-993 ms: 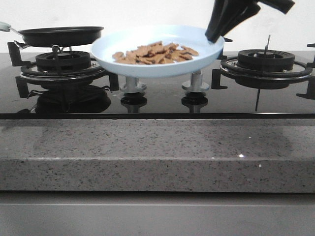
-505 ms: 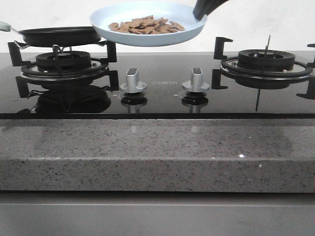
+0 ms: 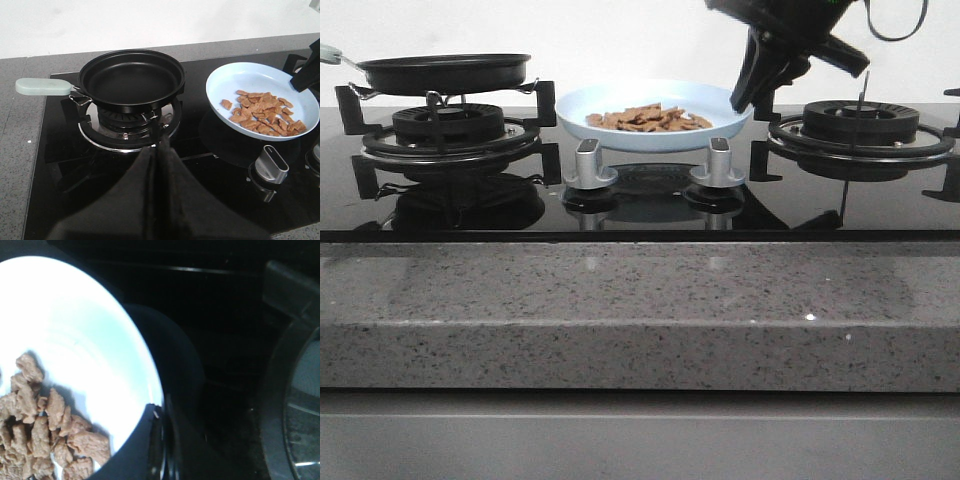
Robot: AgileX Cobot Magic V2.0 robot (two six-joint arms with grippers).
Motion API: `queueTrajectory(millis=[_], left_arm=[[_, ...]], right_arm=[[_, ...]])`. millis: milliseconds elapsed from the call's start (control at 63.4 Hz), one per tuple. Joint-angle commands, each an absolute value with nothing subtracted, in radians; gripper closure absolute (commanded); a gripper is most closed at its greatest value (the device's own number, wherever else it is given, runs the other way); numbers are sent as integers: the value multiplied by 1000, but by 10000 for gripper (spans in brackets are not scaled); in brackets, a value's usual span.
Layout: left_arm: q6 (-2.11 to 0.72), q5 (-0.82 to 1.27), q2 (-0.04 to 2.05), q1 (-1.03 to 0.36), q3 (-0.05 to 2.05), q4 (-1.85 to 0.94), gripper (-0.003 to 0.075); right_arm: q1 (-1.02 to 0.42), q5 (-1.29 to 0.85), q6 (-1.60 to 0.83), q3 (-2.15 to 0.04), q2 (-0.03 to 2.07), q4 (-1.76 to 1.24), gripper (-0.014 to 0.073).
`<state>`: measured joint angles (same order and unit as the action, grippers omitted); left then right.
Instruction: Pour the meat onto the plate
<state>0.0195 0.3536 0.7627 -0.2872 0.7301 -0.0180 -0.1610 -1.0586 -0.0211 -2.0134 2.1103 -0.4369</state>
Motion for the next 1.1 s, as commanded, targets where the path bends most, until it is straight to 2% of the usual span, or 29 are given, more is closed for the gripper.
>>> queueTrajectory(millis=[0,237,457,552,899,1009,1088], left_arm=[[28,265,760,-298,757,-18,741],[28,265,760,-298,757,-18,741],[28,265,760,-298,757,-18,741],[28,265,760,-298,757,-20,741],[28,265,760,-298,757,-20,741],[28,265,760,-298,757,-20,741],[28,265,760,-298,757,-20,741]], right_arm=[[-156,-1029,-18,-2054,2051,-486,663],[-156,-1034,-18,-2054,2054,-469,636],[-156,-1041,-18,-2054,2054,-437,456],[-156,-1042,-18,-2054,2054,-437,417],[-148,-1130,-18,-2151,2050,-434,435],[-148,-1197,-18,-2214,2050,-430,528],[-148,-1241,-18,-2253,2050,-423,641]])
